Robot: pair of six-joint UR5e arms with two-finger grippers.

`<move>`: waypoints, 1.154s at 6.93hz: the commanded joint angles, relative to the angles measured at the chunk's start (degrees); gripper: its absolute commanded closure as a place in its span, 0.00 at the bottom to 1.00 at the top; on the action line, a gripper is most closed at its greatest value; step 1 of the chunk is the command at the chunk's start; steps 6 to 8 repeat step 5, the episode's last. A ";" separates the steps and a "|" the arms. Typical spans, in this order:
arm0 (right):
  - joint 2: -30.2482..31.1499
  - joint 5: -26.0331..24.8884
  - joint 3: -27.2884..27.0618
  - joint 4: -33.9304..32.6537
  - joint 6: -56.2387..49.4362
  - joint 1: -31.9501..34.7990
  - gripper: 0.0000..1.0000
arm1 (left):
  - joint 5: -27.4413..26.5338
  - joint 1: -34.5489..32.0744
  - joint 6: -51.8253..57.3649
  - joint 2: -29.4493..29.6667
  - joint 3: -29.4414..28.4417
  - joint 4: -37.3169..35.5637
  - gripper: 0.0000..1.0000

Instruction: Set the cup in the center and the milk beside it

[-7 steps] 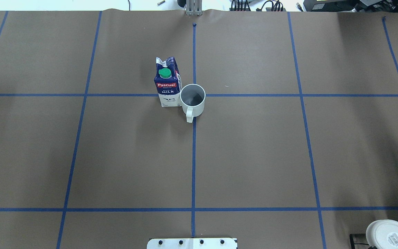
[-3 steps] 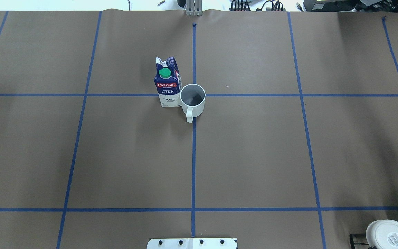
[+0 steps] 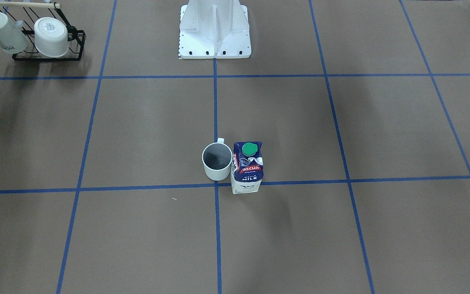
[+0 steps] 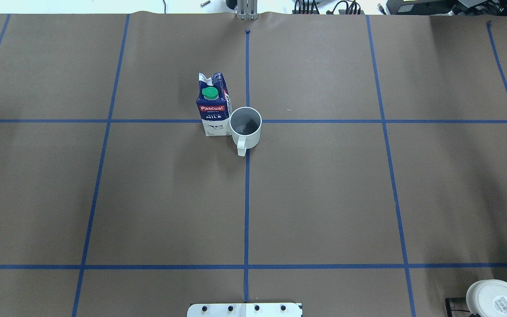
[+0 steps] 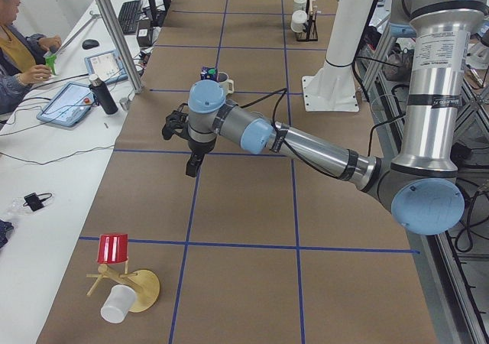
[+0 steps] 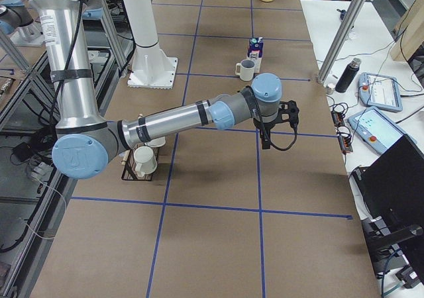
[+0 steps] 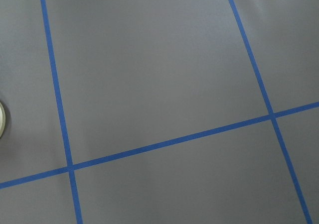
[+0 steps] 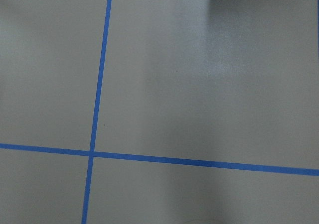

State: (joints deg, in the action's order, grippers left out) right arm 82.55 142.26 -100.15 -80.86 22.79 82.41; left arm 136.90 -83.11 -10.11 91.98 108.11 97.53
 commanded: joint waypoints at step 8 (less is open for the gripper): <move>0.15 -0.14 0.30 0.08 0.06 -0.06 0.00 | 0.04 0.14 0.00 1.45 -0.36 -0.15 0.01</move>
